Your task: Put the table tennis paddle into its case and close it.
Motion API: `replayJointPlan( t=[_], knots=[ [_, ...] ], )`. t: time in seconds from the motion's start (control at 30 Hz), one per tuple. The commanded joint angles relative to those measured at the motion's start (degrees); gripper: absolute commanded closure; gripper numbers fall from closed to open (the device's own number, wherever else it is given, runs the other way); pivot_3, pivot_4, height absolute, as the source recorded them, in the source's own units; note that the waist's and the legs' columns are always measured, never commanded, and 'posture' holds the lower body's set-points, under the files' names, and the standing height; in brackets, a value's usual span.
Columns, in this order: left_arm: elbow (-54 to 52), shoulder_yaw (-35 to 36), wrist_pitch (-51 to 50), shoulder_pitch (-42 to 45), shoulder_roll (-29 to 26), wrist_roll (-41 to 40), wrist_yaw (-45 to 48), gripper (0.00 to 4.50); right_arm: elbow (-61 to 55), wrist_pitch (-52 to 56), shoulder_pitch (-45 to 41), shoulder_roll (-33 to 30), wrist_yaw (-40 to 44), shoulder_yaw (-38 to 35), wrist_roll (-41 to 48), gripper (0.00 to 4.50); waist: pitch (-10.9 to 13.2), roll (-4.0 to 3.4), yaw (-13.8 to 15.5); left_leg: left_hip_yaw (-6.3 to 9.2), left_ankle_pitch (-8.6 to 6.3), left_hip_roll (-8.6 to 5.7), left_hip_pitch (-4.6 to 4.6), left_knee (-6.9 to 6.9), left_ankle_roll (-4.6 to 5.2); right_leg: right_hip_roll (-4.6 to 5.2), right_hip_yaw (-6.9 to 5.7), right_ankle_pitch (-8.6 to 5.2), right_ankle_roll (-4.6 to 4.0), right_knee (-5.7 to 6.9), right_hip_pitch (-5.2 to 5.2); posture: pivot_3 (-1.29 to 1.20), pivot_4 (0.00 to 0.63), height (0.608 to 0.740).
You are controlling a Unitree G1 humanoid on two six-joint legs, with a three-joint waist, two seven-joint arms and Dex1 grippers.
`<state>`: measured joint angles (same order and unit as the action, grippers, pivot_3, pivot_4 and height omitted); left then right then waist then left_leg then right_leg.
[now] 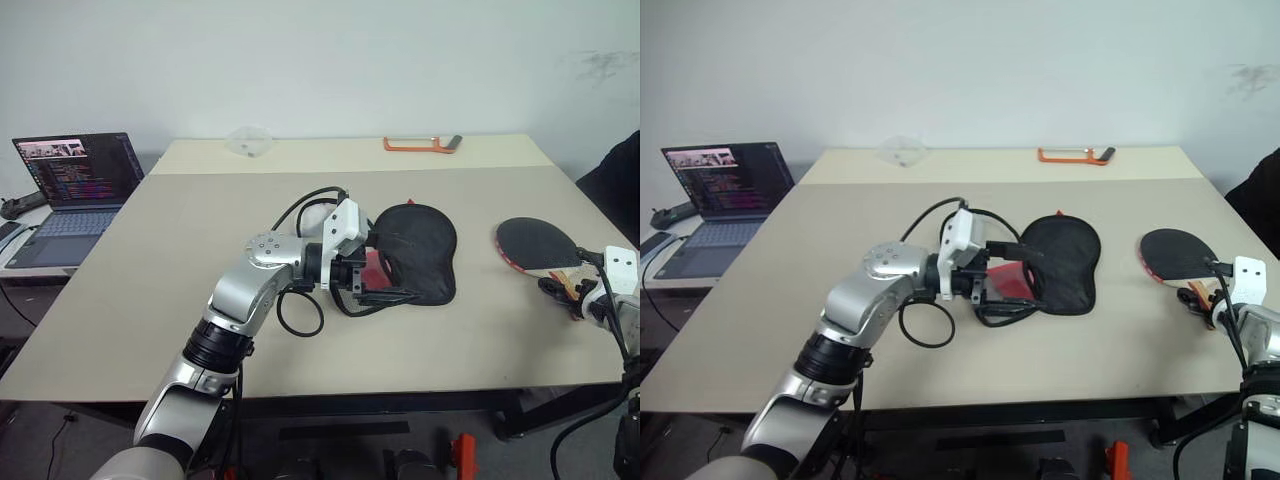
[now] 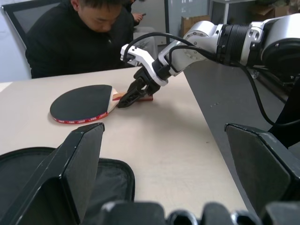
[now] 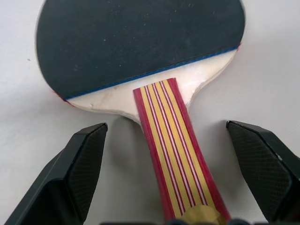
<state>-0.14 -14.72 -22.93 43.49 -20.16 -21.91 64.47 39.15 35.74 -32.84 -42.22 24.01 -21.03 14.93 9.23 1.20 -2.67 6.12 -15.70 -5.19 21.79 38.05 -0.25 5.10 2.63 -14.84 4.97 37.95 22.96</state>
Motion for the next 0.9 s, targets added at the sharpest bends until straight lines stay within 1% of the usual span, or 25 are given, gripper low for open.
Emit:
replayJointPlan(
  t=[0.03, 0.13, 0.23, 0.37, 0.53, 0.63, 0.73, 0.77, 0.83, 0.9],
  knots=[
    [-0.67, 0.71, 2.05, 0.05, -0.61, 0.67, 0.31, 0.0, 3.25, -2.62, -1.52, 0.22, 2.4, 1.6, -0.75, 0.2, 0.02, 0.04, -0.17, 0.0, 0.01, 0.0, -0.02, 0.01, 0.02, 0.0, 0.0, 0.06, 0.04, -0.08, -0.06, 0.0, 0.15, 0.74],
    [-0.43, 1.03, 2.62, -0.54, -1.13, 1.06, 0.28, 0.0, 3.56, -3.72, -2.08, 0.6, 3.69, 3.25, -1.59, 0.94, 0.03, 0.06, -0.43, 0.02, 0.02, 0.0, -0.2, 0.0, 0.05, -0.01, -0.01, 0.16, 0.11, -0.3, -0.36, 0.0, 0.15, 0.74],
    [-0.3, 1.47, 3.0, -1.01, -1.7, 1.23, -0.04, 0.0, 3.09, -4.32, -2.4, 0.71, 3.72, 4.62, -2.71, 1.99, 0.04, 0.07, -0.55, 0.04, 0.01, 0.0, -0.52, -0.07, 0.06, -0.01, -0.01, 0.16, 0.12, -0.41, -0.71, 0.0, 0.15, 0.74],
    [0.22, 2.19, 3.68, -1.65, -2.77, 1.86, -0.46, 0.0, 1.99, -4.39, -2.84, 1.05, 3.32, 4.87, -3.08, 3.37, 0.04, 0.07, -0.81, 0.03, 0.01, 0.04, -0.6, -0.13, 0.06, -0.04, 0.03, 0.16, 0.12, -0.4, -0.72, 0.0, 0.15, 0.74],
    [1.5, 3.8, 4.42, -2.44, -4.71, 2.26, -0.95, 0.0, -0.95, -3.34, -3.81, 1.32, 2.52, 4.19, -2.58, 3.4, 0.05, 0.06, -0.83, 0.03, 0.0, 0.03, -0.61, -0.14, 0.06, -0.04, 0.05, 0.16, 0.12, -0.4, -0.71, 0.0, 0.15, 0.74],
    [2.64, 5.79, 5.07, -3.43, -7.1, 2.48, -1.37, 0.0, -6.08, -1.21, -5.07, 1.7, 0.89, 2.78, -1.2, 3.4, 0.15, -0.11, -0.83, 0.03, 0.0, 0.03, -0.6, -0.17, 0.06, -0.04, 0.07, 0.16, 0.12, -0.4, -0.68, 0.0, 0.15, 0.74],
    [2.79, 7.5, 5.12, -4.56, -9.24, 2.33, -1.46, 0.0, -14.28, 3.16, -5.63, 2.63, 0.03, 2.33, 0.69, 3.4, 0.3, -0.43, -0.61, 0.06, 0.01, 0.02, -0.49, -0.17, 0.05, -0.03, 0.06, 0.16, 0.11, -0.36, -0.56, 0.0, 0.15, 0.74],
    [2.55, 8.19, 4.98, -5.11, -9.91, 2.13, -1.53, 0.0, -17.52, 5.01, -5.87, 3.27, -0.42, 2.46, 1.37, 3.4, 0.29, -0.45, -0.47, 0.08, 0.01, 0.01, -0.35, -0.17, 0.04, -0.02, 0.05, 0.16, 0.11, -0.34, -0.4, 0.0, 0.15, 0.74],
    [2.0, 9.1, 4.59, -5.94, -10.78, 1.74, -1.56, 0.0, -22.5, 8.04, -6.17, 4.44, -1.4, 2.75, 2.47, 3.4, 0.28, -0.45, -0.2, 0.09, 0.07, -0.01, 0.25, -0.09, -0.07, 0.0, 0.04, 0.17, 0.1, -0.22, 0.26, 0.0, 0.15, 0.74],
    [1.41, 9.72, 4.28, -6.65, -11.33, 1.57, -1.5, 0.0, -26.94, 11.15, -6.5, 5.93, -2.55, 2.92, 3.65, 3.4, 0.28, -0.45, 0.1, 0.13, 0.13, -0.02, 0.53, -0.09, -0.16, 0.04, -0.01, 0.17, 0.1, -0.24, 0.49, 0.0, 0.15, 0.74]
  ],
)
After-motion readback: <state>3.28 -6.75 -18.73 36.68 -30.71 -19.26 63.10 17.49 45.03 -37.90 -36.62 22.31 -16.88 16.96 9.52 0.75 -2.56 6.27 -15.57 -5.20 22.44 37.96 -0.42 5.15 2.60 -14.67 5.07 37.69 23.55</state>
